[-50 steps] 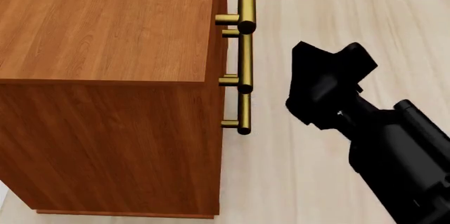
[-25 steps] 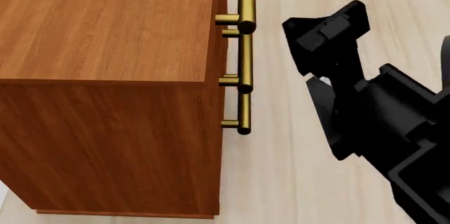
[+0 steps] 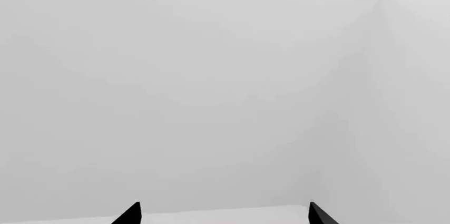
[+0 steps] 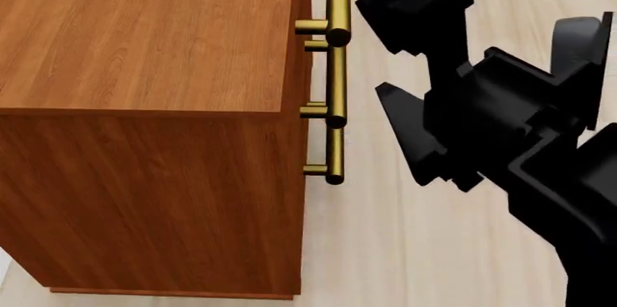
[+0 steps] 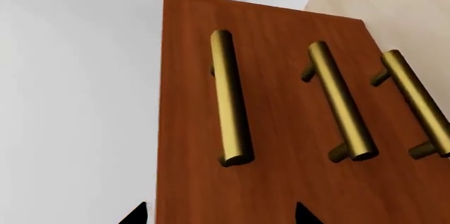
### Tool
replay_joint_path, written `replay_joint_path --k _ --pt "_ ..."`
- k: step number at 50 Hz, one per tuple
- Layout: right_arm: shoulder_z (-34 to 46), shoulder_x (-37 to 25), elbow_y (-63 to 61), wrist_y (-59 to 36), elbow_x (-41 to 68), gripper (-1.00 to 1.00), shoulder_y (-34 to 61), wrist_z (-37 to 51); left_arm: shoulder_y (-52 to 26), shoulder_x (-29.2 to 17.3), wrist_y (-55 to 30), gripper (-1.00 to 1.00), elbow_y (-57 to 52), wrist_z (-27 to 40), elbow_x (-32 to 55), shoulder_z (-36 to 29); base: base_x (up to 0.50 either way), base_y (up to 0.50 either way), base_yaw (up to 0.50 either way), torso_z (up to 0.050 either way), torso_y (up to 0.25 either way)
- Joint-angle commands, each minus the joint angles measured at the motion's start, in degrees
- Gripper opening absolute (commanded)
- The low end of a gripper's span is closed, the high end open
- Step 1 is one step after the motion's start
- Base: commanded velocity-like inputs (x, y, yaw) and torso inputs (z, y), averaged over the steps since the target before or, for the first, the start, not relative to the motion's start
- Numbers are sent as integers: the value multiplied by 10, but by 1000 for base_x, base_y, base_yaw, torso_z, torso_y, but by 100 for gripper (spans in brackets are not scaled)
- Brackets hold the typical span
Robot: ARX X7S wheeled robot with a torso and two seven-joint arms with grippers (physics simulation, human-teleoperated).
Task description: Close the bottom drawer of the cabinet and open the top drawer.
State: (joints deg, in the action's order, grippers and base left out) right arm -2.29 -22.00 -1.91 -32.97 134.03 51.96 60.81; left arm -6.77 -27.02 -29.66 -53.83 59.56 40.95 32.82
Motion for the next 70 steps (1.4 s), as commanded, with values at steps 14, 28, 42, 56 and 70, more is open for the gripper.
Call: replay_joint_path --k 14,28,42,56,70 --pt "63 20 198 -23 -83 100 87 -117 0 -6 3 100 1 4 2 -3 0 0 0 0 0" --pt "102 36 277 -43 -120 100 126 -168 0 -9 4 100 2 5 6 -4 0 0 0 0 0" --pt "114 42 287 -50 -125 100 133 -180 20 5 31 100 8 -10 -20 -13 0 0 0 0 0" --pt "113 40 249 -52 -108 100 117 -152 5 -13 7 100 1 11 6 -7 0 0 0 0 0" --pt "107 33 211 -43 -98 -100 103 -130 3 -17 8 100 4 14 7 -10 0 0 0 0 0"
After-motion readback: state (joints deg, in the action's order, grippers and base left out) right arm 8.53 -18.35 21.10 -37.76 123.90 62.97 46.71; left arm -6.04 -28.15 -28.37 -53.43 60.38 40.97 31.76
